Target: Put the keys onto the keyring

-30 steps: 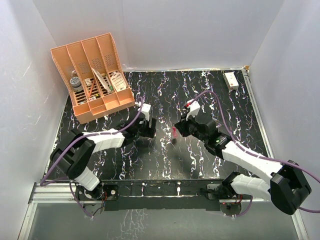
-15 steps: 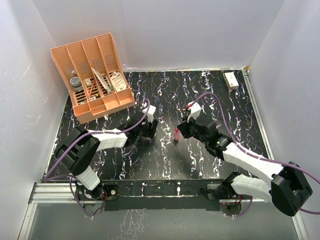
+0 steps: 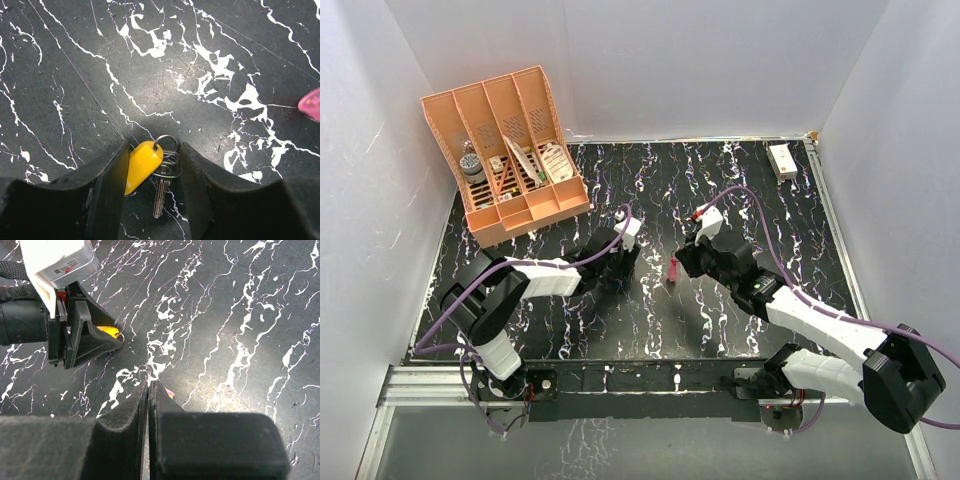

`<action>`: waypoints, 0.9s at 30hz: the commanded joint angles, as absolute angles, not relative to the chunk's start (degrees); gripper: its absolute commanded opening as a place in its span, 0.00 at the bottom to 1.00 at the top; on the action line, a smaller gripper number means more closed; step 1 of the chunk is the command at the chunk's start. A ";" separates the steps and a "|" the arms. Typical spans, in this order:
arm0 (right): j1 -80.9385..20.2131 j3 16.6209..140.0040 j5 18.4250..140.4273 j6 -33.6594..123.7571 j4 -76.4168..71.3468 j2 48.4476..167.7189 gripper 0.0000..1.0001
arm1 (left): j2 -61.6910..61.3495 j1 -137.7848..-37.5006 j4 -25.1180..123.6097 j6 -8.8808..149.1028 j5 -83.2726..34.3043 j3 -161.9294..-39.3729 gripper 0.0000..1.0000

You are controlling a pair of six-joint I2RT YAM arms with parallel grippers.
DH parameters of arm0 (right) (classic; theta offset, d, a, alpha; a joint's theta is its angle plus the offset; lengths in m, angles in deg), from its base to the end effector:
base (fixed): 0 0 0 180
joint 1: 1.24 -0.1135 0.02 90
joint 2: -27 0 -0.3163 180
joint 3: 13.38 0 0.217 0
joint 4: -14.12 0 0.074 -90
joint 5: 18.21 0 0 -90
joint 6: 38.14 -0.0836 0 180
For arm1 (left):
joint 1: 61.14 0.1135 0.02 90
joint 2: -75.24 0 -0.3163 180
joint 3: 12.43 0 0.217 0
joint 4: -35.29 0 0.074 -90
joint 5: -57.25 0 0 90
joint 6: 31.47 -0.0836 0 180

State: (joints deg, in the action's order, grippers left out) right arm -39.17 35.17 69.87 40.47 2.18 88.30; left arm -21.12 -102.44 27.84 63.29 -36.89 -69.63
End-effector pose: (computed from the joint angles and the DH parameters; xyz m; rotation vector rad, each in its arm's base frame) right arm 0.1775 0.1348 0.2772 -0.4468 1.9898 0.5142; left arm 0.2723 -0.2312 0.2081 0.6323 2.0535 -0.3972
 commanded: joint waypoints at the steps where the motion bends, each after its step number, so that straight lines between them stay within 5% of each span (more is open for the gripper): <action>1: -39.35 34.47 68.65 41.15 4.95 86.37 0.00 | -21.30 -103.33 28.69 61.81 -38.64 -71.25 0.40; 6: -39.35 34.32 68.65 41.05 5.07 86.40 0.00 | -20.76 -103.41 29.98 62.23 -39.70 -71.48 0.35; 15: -39.37 33.80 68.72 40.97 5.29 86.22 0.00 | -14.39 -103.44 29.49 62.33 -41.00 -69.46 0.55; 27: -39.31 33.44 68.57 41.08 5.01 85.36 0.00 | -13.74 -103.42 27.79 59.90 -38.56 -66.08 0.56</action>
